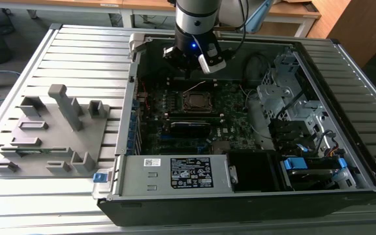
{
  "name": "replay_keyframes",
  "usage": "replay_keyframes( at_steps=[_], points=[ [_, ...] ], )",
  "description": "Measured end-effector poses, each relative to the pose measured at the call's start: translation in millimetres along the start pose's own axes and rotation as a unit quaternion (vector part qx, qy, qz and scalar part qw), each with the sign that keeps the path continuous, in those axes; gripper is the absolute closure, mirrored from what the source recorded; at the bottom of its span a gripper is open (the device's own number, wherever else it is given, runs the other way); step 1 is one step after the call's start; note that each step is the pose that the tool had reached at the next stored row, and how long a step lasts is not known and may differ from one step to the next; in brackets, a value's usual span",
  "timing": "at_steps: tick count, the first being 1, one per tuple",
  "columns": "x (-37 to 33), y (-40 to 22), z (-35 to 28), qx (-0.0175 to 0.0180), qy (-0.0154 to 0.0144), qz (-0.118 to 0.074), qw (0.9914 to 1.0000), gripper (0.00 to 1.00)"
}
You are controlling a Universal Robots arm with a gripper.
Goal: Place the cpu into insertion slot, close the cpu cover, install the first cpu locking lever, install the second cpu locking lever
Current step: 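Install the first cpu locking lever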
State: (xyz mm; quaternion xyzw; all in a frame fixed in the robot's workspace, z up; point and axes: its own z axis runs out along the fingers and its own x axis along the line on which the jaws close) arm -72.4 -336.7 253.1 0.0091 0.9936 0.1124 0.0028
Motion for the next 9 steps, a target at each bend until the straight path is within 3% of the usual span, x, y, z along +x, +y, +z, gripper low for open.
replay_keyframes(
  at_steps=[2,6,9],
  points=[
    [0.0,-0.1,0.5,0.0024,-0.0025,-0.001,0.99999,0.89],
    [0.0,-0.5,2.3,0.0102,-0.0039,0.000,0.99994,0.89],
    [0.0,-0.5,2.6,0.0108,-0.0040,0.000,0.99993,0.89]
  ],
)
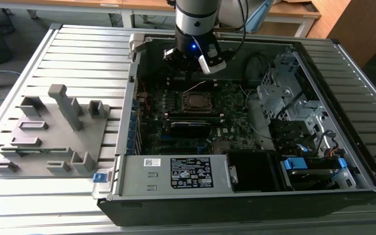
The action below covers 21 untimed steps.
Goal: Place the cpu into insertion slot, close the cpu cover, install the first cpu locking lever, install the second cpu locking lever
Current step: 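Install the first cpu locking lever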
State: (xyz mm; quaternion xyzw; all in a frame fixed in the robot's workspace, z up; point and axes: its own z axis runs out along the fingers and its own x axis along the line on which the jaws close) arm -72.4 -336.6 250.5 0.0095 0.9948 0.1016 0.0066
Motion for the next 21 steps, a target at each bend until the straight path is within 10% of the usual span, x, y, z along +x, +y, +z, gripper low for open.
replay_keyframes(
  at_steps=[21],
  points=[
    [0.0,-0.5,3.2,0.0032,-0.0001,0.000,0.99999,0.89]
  ],
)
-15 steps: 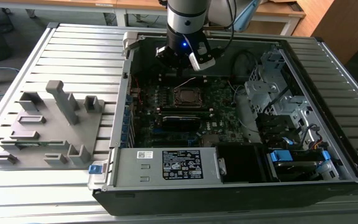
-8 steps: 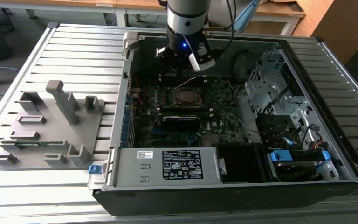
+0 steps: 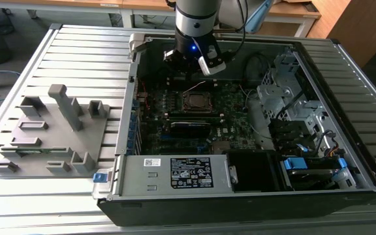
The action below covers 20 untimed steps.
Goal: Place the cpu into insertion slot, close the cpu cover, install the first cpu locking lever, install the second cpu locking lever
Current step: 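Install the first cpu locking lever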
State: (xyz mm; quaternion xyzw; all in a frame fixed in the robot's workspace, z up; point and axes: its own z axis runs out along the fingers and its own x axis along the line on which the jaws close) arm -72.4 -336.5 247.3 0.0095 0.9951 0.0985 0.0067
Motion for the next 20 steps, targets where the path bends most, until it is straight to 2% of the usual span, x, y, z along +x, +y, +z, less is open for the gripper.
replay_keyframes(
  at_steps=[20],
  points=[
    [0.0,-0.3,2.0,0.0000,-0.0002,0.000,1.00000,0.89]
  ],
)
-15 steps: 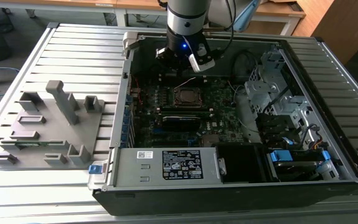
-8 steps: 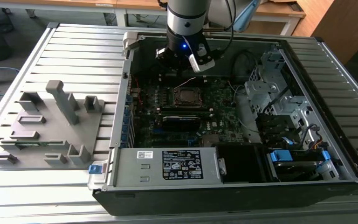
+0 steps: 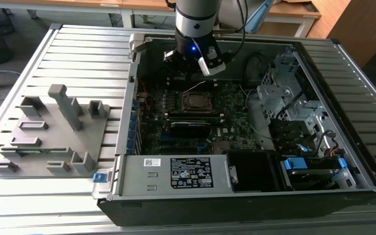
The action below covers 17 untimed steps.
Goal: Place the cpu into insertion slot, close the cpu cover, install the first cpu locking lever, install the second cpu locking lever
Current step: 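Install the first cpu locking lever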
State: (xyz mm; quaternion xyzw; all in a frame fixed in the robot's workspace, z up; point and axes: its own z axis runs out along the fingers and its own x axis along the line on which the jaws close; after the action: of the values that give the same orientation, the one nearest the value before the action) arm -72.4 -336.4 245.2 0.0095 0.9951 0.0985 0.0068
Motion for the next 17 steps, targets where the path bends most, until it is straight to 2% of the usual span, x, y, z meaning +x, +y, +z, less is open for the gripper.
replay_keyframes(
  at_steps=[5,9,16,17],
  points=[
    [0.1,0.4,4.2,0.0004,0.0001,0.000,1.00000,0.89],
    [0.2,5.2,8.0,0.0006,0.0001,0.000,1.00000,0.89],
    [-3.6,6.8,11.8,0.0032,-0.0001,0.001,0.99999,0.89],
    [-3.9,7.0,12.1,0.0047,-0.0001,0.001,0.99999,0.89]
  ],
)
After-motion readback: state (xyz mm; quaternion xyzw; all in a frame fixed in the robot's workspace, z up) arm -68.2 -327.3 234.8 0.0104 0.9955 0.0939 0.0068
